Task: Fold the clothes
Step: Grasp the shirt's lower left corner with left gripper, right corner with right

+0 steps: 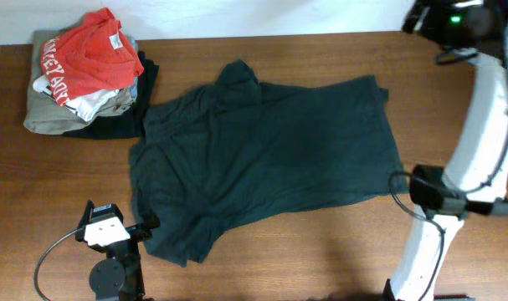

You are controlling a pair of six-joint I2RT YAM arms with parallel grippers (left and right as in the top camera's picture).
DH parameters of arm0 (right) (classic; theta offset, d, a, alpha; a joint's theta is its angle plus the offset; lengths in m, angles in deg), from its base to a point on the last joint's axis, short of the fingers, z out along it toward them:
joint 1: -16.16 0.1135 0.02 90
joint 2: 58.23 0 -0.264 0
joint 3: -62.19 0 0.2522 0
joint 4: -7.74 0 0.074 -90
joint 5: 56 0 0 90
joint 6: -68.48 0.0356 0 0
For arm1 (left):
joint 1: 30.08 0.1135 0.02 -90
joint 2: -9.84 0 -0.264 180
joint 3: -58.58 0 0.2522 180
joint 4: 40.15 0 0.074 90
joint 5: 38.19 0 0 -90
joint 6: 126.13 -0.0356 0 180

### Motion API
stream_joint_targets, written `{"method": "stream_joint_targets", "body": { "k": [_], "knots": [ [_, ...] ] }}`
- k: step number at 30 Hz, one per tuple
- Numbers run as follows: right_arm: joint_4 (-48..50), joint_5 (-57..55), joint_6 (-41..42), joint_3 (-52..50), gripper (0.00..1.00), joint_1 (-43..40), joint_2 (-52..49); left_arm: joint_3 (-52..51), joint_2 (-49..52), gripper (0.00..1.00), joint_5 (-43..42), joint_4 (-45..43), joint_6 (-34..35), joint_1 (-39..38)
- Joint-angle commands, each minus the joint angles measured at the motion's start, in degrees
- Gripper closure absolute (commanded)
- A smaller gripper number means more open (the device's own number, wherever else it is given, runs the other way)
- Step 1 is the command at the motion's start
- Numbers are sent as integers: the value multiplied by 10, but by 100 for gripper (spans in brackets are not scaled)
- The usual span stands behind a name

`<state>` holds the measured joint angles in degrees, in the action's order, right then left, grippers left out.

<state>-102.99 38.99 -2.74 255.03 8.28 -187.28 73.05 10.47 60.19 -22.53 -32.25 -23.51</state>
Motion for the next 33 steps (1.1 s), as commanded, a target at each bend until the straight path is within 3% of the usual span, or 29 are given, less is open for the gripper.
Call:
{"method": "stream_joint_targets", "body": {
  "k": [1, 4, 9, 12, 16, 21, 22, 24, 25, 27, 29, 33],
  "knots": [
    [-4, 8, -35, -21, 1, 0, 93, -2, -3, 1, -4, 1, -11, 3],
    [-4, -3, -53, -113, 1, 0, 164, -2, -3, 1, -4, 1, -11, 3],
    [-3, -126, -52, -395, 1, 0, 297, -2, -3, 1, -4, 1, -11, 3],
    [6, -205, 18, -570, 1, -2, 348, -2, -3, 1, 13, 0, -22, 3],
    [32, -213, 61, -673, 1, -19, 352, -2, -3, 1, 13, 0, -22, 3],
    [137, -176, 83, -798, 1, -67, 351, -2, -3, 1, 21, -8, -22, 3],
    [157, -156, 83, -820, 1, -80, 350, -2, -3, 1, 5, -8, -17, 3],
    [186, -124, 83, -859, 1, -102, 350, -1, -3, 1, -96, -40, -17, 3],
    [202, -108, 83, -881, 1, -114, 350, 1, -3, 1, -187, -79, -17, 3],
    [225, -93, 83, -906, 1, -125, 350, 10, -3, 1, -263, -121, -13, 3],
    [249, -83, 83, -928, 1, -133, 350, 38, -1, 1, -273, -109, 22, 3],
    [296, -60, 83, -954, 1, -135, 349, 180, 70, 1, -277, 18, 30, 3]
  ]
}}
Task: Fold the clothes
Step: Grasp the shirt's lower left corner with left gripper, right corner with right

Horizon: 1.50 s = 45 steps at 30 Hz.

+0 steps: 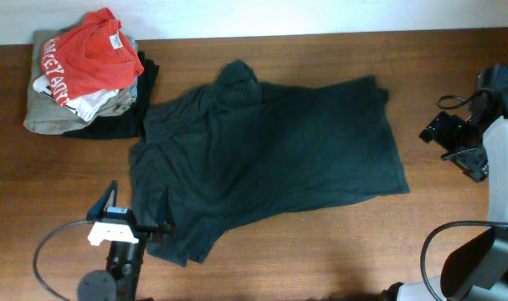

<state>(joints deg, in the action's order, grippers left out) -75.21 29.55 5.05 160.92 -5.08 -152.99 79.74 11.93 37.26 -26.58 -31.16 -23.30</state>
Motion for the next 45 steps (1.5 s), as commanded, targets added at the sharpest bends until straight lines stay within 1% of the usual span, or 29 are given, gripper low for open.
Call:
{"method": "stream_joint_targets", "body": {
  "k": [1, 2, 5, 7, 9, 11, 12, 14, 15, 17, 18, 19, 22, 24, 25, 26, 28, 30, 32, 34, 35, 36, 37, 39, 41, 42, 43, 44, 45],
  "knots": [
    [26, 51, 5, -13, 1, -2, 5, 166, 92, 1, -50, 104, 18, 1],
    [32, 67, 5, -13, 1, -2, 5, 228, 136, 1, -53, 153, 18, 1],
    [39, 85, 5, -13, 1, -2, 5, 381, 251, 1, -69, 250, 15, 1],
    [39, 85, 5, -13, 1, -2, 5, 421, 281, 1, -73, 291, 15, 1],
    [39, 85, 5, -13, 1, -2, 5, 445, 302, 1, -73, 304, 16, 1],
    [41, 85, 5, -13, 1, -2, 5, 480, 329, 1, -63, 355, 48, 1],
    [41, 85, 5, -13, 1, -2, 5, 498, 345, 1, -47, 388, 70, 1],
    [45, 85, 5, -13, 1, -2, 5, 552, 393, 1, 19, 496, 110, 1],
    [48, 86, 5, -13, 1, -2, 5, 585, 426, 1, 67, 566, 140, 1],
    [52, 86, 5, -13, 1, -2, 5, 630, 482, 0, 113, 664, 173, 1],
    [52, 87, 5, -13, 1, -2, 5, 645, 512, 1, 108, 701, 178, 1],
    [52, 89, 5, -13, 1, -2, 5, 647, 533, 1, 83, 718, 180, 1],
    [51, 92, 5, -13, 1, -2, 5, 646, 597, 1, -50, 777, 175, 1],
    [51, 92, 5, -13, 1, -2, 5, 645, 640, 1, -131, 816, 105, 1],
    [51, 92, 5, -13, 1, -2, 5, 645, 664, 1, -160, 835, 63, 0],
    [52, 92, 5, -13, 1, -2, 5, 645, 704, 1, -170, 873, 14, -5],
    [54, 92, 5, -13, 1, -2, 5, 644, 740, 1, -165, 899, -36, -15],
    [58, 92, 5, -13, 1, -2, 5, 639, 769, 1, -133, 913, -31, -24],
    [58, 92, 5, -13, 1, -2, 5, 638, 778, 1, -76, 917, 22, -30],
    [58, 92, 5, -13, 2, -2, 5, 638, 771, 1, 10, 920, 103, -40],
    [60, 92, 5, -13, 1, -2, 5, 633, 761, 1, 30, 922, 132, -49],
    [62, 92, 5, -13, 1, -2, 5, 627, 751, 1, 32, 922, 146, -57],
    [67, 92, 5, -13, 1, -2, 5, 602, 726, 1, 33, 914, 185, -75],
    [71, 92, 5, -13, 1, -2, 5, 564, 700, 1, 33, 897, 227, -92],
    [71, 92, 5, -13, 1, -2, 5, 488, 666, 1, 32, 854, 297, -116],
    [71, 92, 5, -13, 1, -2, 5, 458, 657, 1, 24, 834, 319, -124],
    [71, 92, 5, -13, 1, -2, 5, 415, 647, 5, -2, 803, 334, -133],
    [71, 92, 5, -13, 1, -2, 5, 389, 644, 24, -26, 781, 334, -136],
    [71, 92, 5, -13, 1, -2, 5, 362, 643, 32, -52, 760, 334, -137]
  ]
}}
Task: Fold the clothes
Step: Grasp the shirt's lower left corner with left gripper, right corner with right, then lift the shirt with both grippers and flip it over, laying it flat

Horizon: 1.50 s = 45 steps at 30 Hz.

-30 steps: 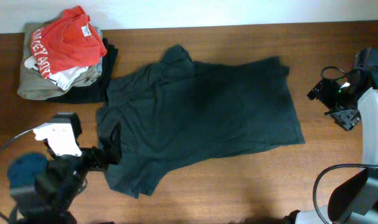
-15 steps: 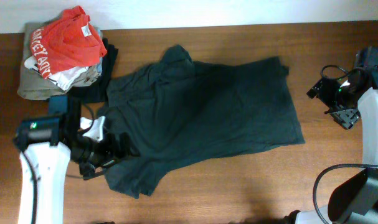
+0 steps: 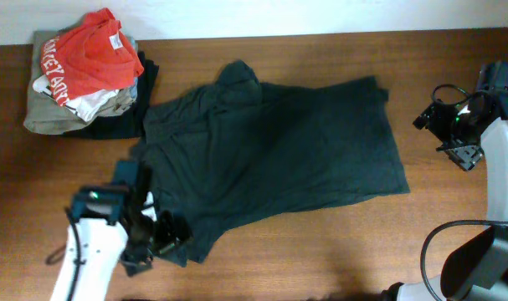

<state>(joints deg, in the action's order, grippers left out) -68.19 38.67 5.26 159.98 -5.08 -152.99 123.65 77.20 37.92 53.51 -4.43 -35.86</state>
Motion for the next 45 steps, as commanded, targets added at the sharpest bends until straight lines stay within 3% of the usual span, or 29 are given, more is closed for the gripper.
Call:
{"method": "stream_joint_targets", "body": {
  "k": [1, 2, 4, 11, 13, 17, 24, 29, 31, 39, 45],
  "knots": [
    [1, 1, 3, -3, 1, -2, 5, -99, -8, 32, -68, -60, 67, -11],
    [1, 1, 3, -3, 1, -2, 5, -116, -7, 32, -65, -87, 67, -11],
    [1, 1, 3, -3, 1, -2, 5, -137, -7, 2, -63, -137, 67, -11],
    [0, 1, 3, -3, 1, -2, 5, -145, 23, 4, 29, -182, 108, -11],
    [0, 1, 3, -3, 1, -2, 5, -145, 51, 7, 37, -205, 108, -11],
    [-9, -2, 3, -4, 1, -2, 5, -145, 105, 25, 39, -217, 111, -11],
    [-38, -43, 3, -23, 1, -2, 5, -145, 144, 68, 57, -229, 111, -11],
    [-7, -40, 3, -90, 1, -2, 4, -145, 144, 69, 69, -245, 111, -11],
    [14, -30, 3, -117, 0, -2, 4, -145, 144, 75, 69, -247, 111, -11],
    [87, 5, 3, -175, 31, 8, -30, -145, 144, 78, 67, -250, 111, -11],
    [82, 11, 8, -184, 32, 30, -74, -145, 144, 78, 66, -250, 111, -11]
  ]
}}
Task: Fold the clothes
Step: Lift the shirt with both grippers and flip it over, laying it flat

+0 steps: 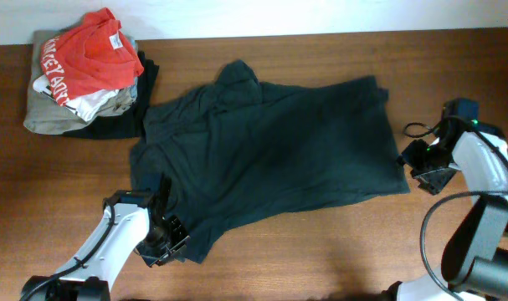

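A dark teal T-shirt (pixel 270 150) lies spread and wrinkled across the middle of the wooden table (pixel 320 251). Its collar end points to the far left and its hem is to the right. My left gripper (pixel 171 237) is down at the shirt's near-left corner, its fingers dark against the cloth. My right gripper (pixel 409 164) sits low at the shirt's near-right hem corner, touching or just beside the edge. From overhead, neither gripper's state can be made out.
A pile of clothes (pixel 86 71) with a red shirt on top sits at the far left corner, touching the teal shirt's shoulder. Bare wood runs along the near edge and along the right side beyond the hem.
My right gripper has moved from beside the table's right edge inward and nearer, to the shirt's hem corner. My left arm has lowered and flattened, with its gripper staying at the near-left corner.
At first both arms were drawn back, the left one low at the near edge and the right one raised at the far right. The right then came down beside the shirt, and the left reached the near-left corner. Now each gripper is at a near corner. The shirt has barely shifted.
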You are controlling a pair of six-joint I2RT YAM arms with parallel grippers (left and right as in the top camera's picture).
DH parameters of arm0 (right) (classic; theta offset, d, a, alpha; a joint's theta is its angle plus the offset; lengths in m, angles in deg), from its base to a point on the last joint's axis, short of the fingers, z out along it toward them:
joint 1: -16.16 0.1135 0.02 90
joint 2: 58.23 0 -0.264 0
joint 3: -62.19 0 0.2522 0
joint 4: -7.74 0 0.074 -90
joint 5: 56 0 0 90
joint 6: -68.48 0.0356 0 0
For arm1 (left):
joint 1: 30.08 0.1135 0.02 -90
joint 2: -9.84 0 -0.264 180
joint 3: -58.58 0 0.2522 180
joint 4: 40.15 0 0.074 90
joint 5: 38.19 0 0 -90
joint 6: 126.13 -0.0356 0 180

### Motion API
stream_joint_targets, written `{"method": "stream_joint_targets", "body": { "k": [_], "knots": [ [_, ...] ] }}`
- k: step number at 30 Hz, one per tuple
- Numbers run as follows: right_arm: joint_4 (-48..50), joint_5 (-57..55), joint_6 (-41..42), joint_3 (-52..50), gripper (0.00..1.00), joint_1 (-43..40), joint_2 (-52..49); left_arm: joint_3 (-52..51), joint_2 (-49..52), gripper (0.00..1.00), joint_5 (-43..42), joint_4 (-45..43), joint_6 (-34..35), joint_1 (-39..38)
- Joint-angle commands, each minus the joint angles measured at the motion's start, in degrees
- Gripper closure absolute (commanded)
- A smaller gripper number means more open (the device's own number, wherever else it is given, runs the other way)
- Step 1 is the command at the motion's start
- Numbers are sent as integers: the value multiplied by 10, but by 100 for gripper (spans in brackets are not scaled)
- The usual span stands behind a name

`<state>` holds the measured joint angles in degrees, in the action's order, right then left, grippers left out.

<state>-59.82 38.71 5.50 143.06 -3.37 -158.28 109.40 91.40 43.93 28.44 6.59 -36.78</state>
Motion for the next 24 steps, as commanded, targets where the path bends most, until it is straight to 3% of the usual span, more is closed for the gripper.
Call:
{"method": "stream_joint_targets", "body": {
  "k": [1, 13, 19, 23, 24],
  "knots": [
    [1, 12, 6, -19, 32, 16, -25, -3, 2, 78, 6, 0, 1, -2],
    [51, 11, 40, -61, 44, 23, -42, -3, 2, 78, 2, 2, -10, -2],
    [68, 4, 39, -65, 44, 23, -65, -3, 2, 80, 2, 3, -10, -2],
    [69, -6, 39, -64, 64, 23, -65, -3, 2, 99, 2, 3, -19, -2],
    [68, -7, 40, -64, 71, 23, -65, -3, 2, 99, 2, 3, -25, -2]
  ]
}}
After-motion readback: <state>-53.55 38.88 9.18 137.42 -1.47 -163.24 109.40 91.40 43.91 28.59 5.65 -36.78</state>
